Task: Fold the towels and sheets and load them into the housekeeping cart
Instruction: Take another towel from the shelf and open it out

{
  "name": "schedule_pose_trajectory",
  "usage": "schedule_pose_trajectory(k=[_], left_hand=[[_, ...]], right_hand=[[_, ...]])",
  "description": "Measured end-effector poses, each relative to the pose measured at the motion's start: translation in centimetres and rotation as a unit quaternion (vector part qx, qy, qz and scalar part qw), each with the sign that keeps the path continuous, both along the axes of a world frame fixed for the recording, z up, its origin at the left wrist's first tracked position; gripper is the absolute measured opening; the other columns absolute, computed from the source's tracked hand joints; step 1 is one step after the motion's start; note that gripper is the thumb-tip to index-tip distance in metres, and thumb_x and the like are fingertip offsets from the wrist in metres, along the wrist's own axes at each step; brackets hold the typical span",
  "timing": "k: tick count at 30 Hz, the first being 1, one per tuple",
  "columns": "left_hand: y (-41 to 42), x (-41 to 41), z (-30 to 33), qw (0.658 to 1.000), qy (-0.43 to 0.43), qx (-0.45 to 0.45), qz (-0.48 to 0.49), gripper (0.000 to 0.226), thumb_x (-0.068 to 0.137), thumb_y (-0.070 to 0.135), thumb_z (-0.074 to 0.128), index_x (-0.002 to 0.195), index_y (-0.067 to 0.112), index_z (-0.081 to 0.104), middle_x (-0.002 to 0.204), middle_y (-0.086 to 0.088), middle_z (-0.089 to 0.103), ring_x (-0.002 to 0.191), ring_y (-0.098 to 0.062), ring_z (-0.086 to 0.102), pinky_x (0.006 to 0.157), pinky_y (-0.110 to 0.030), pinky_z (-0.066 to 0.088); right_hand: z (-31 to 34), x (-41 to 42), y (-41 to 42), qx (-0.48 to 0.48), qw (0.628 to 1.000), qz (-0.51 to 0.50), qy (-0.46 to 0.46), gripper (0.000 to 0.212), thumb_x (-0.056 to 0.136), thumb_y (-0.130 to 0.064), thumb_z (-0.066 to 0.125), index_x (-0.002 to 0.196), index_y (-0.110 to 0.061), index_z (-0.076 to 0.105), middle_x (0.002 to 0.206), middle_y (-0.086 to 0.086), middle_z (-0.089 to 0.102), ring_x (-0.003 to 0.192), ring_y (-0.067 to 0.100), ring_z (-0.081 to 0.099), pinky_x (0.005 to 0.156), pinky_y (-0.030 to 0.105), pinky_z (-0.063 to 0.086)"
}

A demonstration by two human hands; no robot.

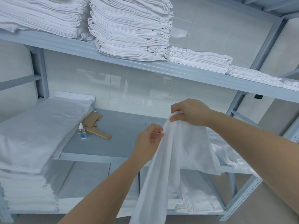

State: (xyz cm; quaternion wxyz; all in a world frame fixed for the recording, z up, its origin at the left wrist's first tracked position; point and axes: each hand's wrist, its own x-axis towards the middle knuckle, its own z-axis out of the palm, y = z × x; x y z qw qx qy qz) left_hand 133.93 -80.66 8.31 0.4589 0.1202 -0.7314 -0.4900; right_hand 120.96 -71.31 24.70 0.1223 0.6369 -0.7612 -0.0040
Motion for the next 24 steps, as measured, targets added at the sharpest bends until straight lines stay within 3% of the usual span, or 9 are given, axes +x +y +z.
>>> schedule_pose_trajectory(k=[4, 8, 10, 12, 15, 18, 21, 24], left_hand=[[0.5, -0.5, -2.1, 0.999, -0.022, -0.037, 0.001, 0.007, 0.087, 0.018, 0.068, 0.092, 0.022, 0.067, 0.083, 0.015, 0.068, 0.079, -0.005, 0.066, 0.077, -0.027, 0.054], [0.5, -1.6, -3.4, 0.995, -0.091, -0.045, 0.002, 0.015, 0.087, 0.025, 0.063, 0.092, 0.014, 0.071, 0.081, -0.005, 0.068, 0.077, -0.023, 0.064, 0.072, -0.04, 0.051], [0.5, -2.1, -3.9, 0.992, -0.123, -0.025, -0.011, 0.012, 0.087, 0.023, 0.065, 0.091, 0.015, 0.073, 0.082, -0.008, 0.069, 0.079, -0.024, 0.063, 0.073, -0.038, 0.049], [0.2, -2.5, -4.2, 0.989, -0.144, 0.011, -0.034, 0.009, 0.086, 0.021, 0.068, 0.08, 0.023, 0.073, 0.075, -0.009, 0.067, 0.069, -0.021, 0.058, 0.065, -0.034, 0.045], [-0.6, -2.8, -4.3, 0.986, -0.162, 0.04, -0.026, 0.045, 0.084, 0.02, 0.07, 0.05, 0.029, 0.042, 0.049, 0.01, 0.032, 0.049, -0.004, 0.029, 0.05, -0.021, 0.023], [-1.2, -3.1, -3.7, 0.986, -0.142, 0.075, -0.031, 0.058, 0.084, 0.018, 0.072, 0.05, 0.026, 0.025, 0.048, 0.012, 0.018, 0.046, -0.005, 0.019, 0.046, -0.021, 0.012], [-2.1, -3.1, -2.4, 0.984, -0.112, 0.136, -0.034, 0.054, 0.082, 0.016, 0.075, 0.041, 0.028, 0.042, 0.043, 0.014, 0.028, 0.041, -0.002, 0.026, 0.043, -0.016, 0.02], [-2.9, -2.9, -0.6, 0.984, -0.085, 0.154, -0.018, 0.033, 0.083, 0.02, 0.074, 0.054, 0.018, 0.058, 0.047, 0.012, 0.038, 0.043, -0.002, 0.033, 0.045, -0.017, 0.026]], right_hand=[[1.4, 0.1, 0.4, -0.015, 1.0, 0.018, 0.003, 0.026, 0.087, -0.049, 0.061, 0.074, -0.027, 0.053, 0.06, -0.012, 0.047, 0.072, 0.014, 0.045, 0.059, 0.029, 0.03], [3.2, 0.2, 1.3, -0.023, 1.0, 0.006, 0.018, 0.025, 0.086, -0.048, 0.062, 0.076, -0.027, 0.055, 0.061, -0.012, 0.048, 0.072, 0.013, 0.045, 0.061, 0.03, 0.031], [4.5, 0.1, 2.0, -0.037, 0.999, 0.0, 0.017, 0.024, 0.085, -0.046, 0.065, 0.073, -0.029, 0.054, 0.059, -0.014, 0.047, 0.069, 0.011, 0.045, 0.06, 0.029, 0.03], [6.0, -0.2, 2.7, -0.057, 0.998, -0.011, 0.003, 0.023, 0.083, -0.045, 0.067, 0.073, -0.029, 0.056, 0.058, -0.016, 0.05, 0.067, 0.006, 0.046, 0.059, 0.026, 0.033], [8.6, -0.9, 3.9, -0.085, 0.996, -0.021, -0.006, 0.018, 0.083, -0.041, 0.069, 0.075, -0.027, 0.061, 0.063, -0.015, 0.054, 0.068, 0.005, 0.049, 0.062, 0.026, 0.036], [11.0, -1.9, 5.2, -0.115, 0.993, -0.027, 0.012, 0.017, 0.082, -0.042, 0.069, 0.073, -0.031, 0.059, 0.066, -0.017, 0.056, 0.071, 0.005, 0.049, 0.063, 0.026, 0.035], [11.9, -3.3, 6.4, -0.123, 0.989, -0.063, 0.047, 0.021, 0.081, -0.049, 0.066, 0.073, -0.031, 0.059, 0.065, -0.017, 0.054, 0.07, 0.004, 0.048, 0.059, 0.02, 0.032], [10.7, -5.1, 7.3, -0.102, 0.987, -0.114, 0.056, 0.028, 0.081, -0.051, 0.066, 0.071, -0.027, 0.056, 0.066, -0.011, 0.055, 0.073, 0.015, 0.05, 0.06, 0.027, 0.035]])
